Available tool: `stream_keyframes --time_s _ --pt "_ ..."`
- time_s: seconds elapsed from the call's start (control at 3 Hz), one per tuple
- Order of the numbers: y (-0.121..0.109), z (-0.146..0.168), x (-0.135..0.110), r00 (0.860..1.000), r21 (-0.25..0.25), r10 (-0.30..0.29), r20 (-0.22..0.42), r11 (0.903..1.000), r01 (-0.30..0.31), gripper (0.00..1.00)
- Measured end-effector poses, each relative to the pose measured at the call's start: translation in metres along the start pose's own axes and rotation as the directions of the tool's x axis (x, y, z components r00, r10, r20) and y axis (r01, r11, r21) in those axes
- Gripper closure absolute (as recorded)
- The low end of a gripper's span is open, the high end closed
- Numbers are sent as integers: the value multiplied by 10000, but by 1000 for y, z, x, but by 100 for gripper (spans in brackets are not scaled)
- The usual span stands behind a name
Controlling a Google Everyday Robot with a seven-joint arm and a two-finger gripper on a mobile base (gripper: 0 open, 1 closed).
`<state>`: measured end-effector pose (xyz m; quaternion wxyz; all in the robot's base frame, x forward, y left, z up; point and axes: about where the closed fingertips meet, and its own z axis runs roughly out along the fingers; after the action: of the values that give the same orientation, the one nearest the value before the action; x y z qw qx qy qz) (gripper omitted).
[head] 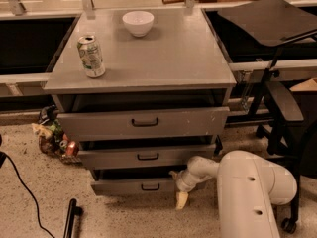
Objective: Open bottom drawer
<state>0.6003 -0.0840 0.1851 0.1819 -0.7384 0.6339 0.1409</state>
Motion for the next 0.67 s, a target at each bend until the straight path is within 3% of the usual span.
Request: stream_keyframes --time_s 0.33,0.67 --pt "2 11 3 10000 -243 54 61 9997 -52 0" --pt "10 8 -1 10000 -354 16 52 9994 -14 19"
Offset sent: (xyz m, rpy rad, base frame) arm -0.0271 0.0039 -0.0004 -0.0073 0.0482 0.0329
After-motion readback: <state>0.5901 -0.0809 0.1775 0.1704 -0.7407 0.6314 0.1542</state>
